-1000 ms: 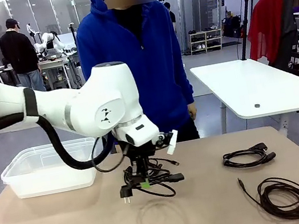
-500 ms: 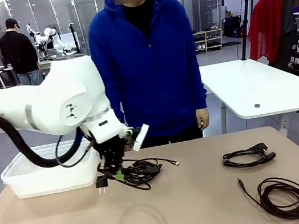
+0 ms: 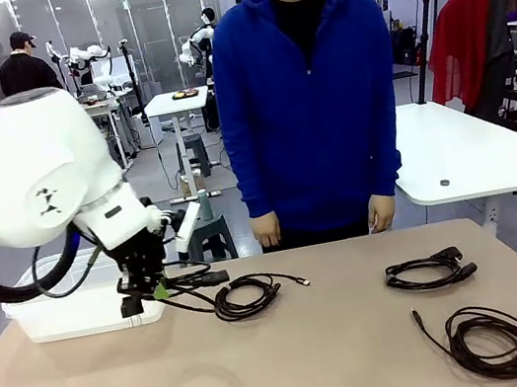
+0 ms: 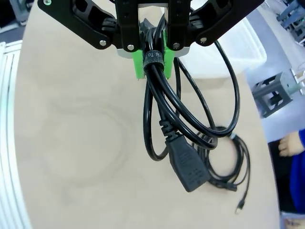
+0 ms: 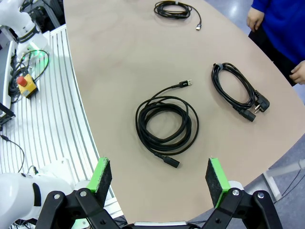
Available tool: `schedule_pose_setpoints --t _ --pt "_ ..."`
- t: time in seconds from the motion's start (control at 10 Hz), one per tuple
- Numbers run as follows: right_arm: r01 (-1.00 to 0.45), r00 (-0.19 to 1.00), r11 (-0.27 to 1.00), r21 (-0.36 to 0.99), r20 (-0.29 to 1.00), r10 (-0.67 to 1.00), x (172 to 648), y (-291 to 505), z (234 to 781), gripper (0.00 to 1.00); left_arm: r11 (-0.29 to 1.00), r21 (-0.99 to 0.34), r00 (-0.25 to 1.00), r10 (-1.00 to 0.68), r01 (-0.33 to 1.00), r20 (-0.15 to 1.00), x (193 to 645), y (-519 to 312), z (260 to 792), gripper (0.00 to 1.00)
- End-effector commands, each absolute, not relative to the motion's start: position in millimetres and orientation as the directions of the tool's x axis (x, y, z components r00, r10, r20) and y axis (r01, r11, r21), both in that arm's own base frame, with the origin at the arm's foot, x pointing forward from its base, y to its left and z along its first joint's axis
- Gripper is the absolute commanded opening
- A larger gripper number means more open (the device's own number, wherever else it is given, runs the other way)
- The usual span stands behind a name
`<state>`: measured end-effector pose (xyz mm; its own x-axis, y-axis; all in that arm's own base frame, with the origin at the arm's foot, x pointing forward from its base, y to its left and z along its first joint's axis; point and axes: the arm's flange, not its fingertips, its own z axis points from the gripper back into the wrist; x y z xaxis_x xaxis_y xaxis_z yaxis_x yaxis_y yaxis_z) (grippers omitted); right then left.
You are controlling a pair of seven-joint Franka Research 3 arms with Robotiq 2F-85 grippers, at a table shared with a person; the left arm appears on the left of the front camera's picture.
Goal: Organize and store the cables.
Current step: Place the Power Cable into the Organizing box.
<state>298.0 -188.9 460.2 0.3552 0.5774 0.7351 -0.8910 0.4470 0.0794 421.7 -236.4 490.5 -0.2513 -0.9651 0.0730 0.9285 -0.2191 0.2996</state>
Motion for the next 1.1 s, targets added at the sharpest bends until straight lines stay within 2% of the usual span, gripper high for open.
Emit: schedule_pose_setpoints --t 0.0,0.4,1.0 --pt "-0.895 0.334 0.442 0.062 0.751 0.570 296.9 -187.2 459.1 1.00 -0.196 0.375 -0.255 -0.961 0.906 0.112 404.1 -214.8 499.1 0.18" --pt "-0.895 0.334 0.442 0.062 0.751 0.570 296.9 -187.2 459.1 1.00 -0.105 0.425 -0.177 -0.975 0.899 0.134 391.1 -183.8 513.0 0.18" --pt "-0.895 0.334 0.442 0.062 0.751 0.570 296.9 -187.2 459.1 1.00 -0.120 0.400 -0.181 -0.976 0.909 0.118 396.0 -181.0 517.7 0.18"
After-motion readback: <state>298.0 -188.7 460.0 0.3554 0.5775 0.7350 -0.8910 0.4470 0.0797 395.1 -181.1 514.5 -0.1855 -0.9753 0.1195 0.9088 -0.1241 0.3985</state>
